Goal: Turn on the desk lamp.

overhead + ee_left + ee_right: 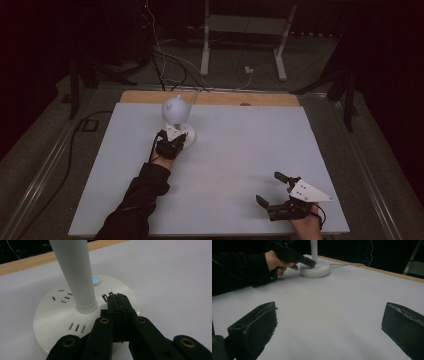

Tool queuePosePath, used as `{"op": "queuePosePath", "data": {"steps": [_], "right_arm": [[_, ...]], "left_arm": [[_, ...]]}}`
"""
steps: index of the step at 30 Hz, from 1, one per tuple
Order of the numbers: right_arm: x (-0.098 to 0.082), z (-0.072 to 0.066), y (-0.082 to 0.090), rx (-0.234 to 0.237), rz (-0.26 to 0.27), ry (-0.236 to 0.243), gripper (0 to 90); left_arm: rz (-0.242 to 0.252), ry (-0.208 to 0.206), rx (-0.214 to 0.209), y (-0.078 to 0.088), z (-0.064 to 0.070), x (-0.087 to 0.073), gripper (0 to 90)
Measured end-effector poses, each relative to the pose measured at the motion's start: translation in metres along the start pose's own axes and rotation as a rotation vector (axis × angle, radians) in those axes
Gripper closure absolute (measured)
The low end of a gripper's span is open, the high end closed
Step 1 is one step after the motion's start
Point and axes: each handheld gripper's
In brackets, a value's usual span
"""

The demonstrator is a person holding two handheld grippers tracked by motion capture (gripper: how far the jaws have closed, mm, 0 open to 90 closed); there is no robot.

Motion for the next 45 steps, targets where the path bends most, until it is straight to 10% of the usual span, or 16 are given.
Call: {"op": "queuePosePath", "data": {"steps": [7, 14, 38, 45], "right_arm": [[0.000, 0.000, 0.000, 0.003, 0.000, -0.003, 0.0], [0.000, 0.001, 0.001, 0.001, 0.000, -0.005, 0.0], [0.000, 0.001, -0.001, -0.003, -0.004, -0.004, 0.0], [0.000, 0.001, -0.001, -0.004, -0.006, -0.001, 0.0]], "left_arm": [[-0.008, 0.015, -0.027, 0.005, -0.001, 0.003, 90.0], [0.010, 0.067, -0.027, 0.021, 0.003, 0.010, 58.3], [-0.053, 0.124, -0.105, 0.064, 0.000, 0.010, 2.1], [-0.094, 0.124, -0.107, 0.071, -0.006, 0.001, 0.6]]}}
Point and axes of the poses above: each handheld gripper's, and its own axes: y roughly backward along the jaws, x roughly out of its top, z roughly to its right, and after that the axes turned 12 degrees about -z, right-handed
